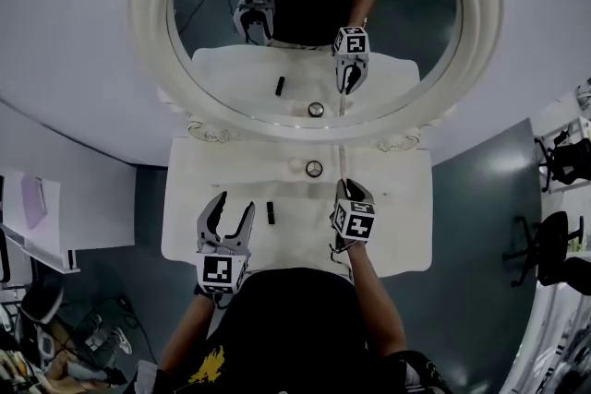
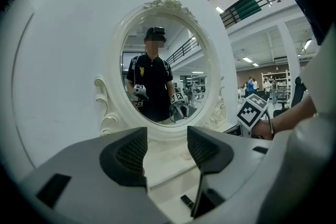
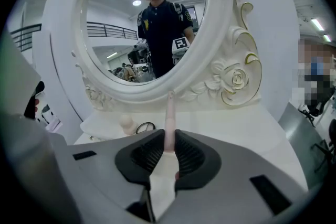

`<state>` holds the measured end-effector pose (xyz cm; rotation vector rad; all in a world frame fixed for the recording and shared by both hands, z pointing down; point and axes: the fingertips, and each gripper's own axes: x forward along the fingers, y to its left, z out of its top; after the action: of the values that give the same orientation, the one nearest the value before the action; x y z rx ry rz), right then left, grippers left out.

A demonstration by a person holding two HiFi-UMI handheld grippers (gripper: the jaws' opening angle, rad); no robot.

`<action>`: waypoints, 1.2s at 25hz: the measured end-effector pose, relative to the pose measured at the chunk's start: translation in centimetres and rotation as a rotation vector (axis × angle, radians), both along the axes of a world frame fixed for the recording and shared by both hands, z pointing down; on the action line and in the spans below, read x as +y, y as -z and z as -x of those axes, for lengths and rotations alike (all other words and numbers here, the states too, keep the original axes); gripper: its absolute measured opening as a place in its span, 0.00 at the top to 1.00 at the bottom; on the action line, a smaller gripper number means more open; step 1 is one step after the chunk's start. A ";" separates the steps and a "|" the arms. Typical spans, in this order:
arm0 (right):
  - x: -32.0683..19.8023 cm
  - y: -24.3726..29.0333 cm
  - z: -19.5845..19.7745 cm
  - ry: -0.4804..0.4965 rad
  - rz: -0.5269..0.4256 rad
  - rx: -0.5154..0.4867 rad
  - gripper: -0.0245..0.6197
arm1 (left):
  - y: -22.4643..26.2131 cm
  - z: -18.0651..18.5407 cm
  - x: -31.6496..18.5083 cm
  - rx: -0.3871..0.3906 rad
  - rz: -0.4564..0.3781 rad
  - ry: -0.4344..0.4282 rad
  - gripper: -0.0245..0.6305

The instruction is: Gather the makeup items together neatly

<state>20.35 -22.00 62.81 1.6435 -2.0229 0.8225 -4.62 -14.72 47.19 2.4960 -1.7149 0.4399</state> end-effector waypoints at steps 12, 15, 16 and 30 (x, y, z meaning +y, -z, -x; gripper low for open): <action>-1.9 -3.8 2.2 -0.044 0.065 -0.007 0.84 | -0.2 -1.0 -0.5 -0.021 0.022 -0.060 0.59; -2.1 -4.7 2.7 -0.045 0.080 -0.002 0.69 | -0.3 -0.5 -0.5 -0.034 0.025 -0.074 0.61; -2.0 -4.7 2.7 -0.046 0.080 -0.004 0.70 | -0.3 -0.2 -0.6 -0.034 0.024 -0.072 0.61; 1.5 -2.9 5.5 0.039 0.022 0.055 0.72 | -0.6 0.9 -0.1 -0.006 0.019 -0.062 0.61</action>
<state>14.88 -20.48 65.67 1.5926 -1.9947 0.7746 -5.57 -14.86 47.78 2.5430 -1.6314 0.4673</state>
